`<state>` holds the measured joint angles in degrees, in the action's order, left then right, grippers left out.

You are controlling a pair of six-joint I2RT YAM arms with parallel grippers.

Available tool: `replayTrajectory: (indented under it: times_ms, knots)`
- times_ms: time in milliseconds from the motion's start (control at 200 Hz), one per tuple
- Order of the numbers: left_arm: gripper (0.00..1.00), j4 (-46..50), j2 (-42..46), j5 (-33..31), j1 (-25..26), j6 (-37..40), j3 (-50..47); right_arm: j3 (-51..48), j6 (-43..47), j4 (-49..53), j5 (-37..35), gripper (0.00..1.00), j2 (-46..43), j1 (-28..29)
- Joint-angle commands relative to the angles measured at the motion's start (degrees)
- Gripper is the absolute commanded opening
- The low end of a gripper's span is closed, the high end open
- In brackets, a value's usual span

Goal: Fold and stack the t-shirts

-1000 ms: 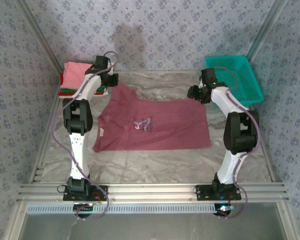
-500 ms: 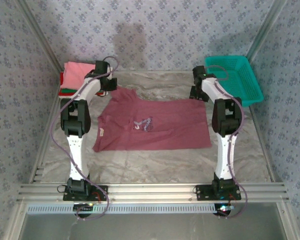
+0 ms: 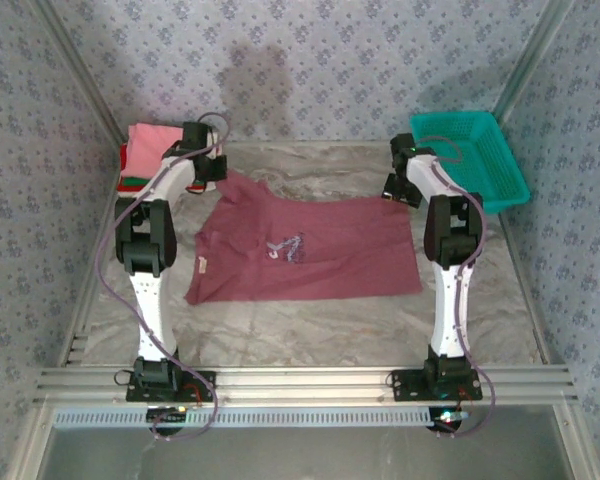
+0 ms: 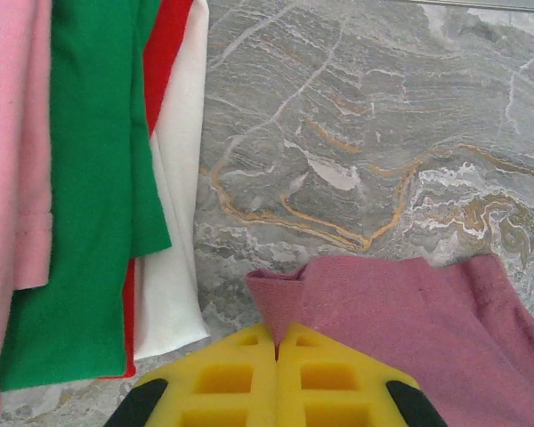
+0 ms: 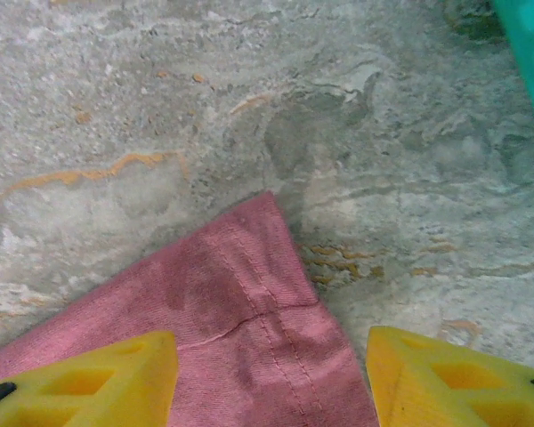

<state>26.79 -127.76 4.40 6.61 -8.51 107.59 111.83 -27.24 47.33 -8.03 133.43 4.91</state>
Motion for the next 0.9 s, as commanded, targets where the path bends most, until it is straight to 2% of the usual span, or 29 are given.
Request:
replayTrajectory:
  times_ms: [0, 170, 270, 535, 715, 899]
  knots:
    - [0.0, -0.52, 2.1, -0.35, -0.35, 0.95, 1.18, 0.17, -3.19, -2.85, 6.63, 0.59, 2.24, -0.57]
    - [0.0, -0.78, 1.75, 0.84, -0.37, 0.89, 1.53, 0.41, -4.3, -5.05, 8.23, 0.54, 3.5, -1.04]
    - [0.0, 0.04, 1.45, 0.71, -0.37, 1.11, 2.48, 0.23, -4.9, -6.17, 9.35, 0.41, 3.31, -0.86]
    - [0.0, 0.26, 1.55, 1.04, -0.3, 1.12, 3.41, 1.4, -3.98, -5.92, 6.72, 0.22, 1.7, -0.51]
    - [0.0, 0.62, 0.74, 1.32, -0.28, 1.37, 5.43, 2.8, -2.42, -4.5, 3.92, 0.0, 0.22, -0.42]
    - [0.0, 4.21, -2.12, 4.64, -0.19, 2.73, 13.12, 2.14, -1.57, -5.19, 1.62, 0.0, -3.11, -0.34]
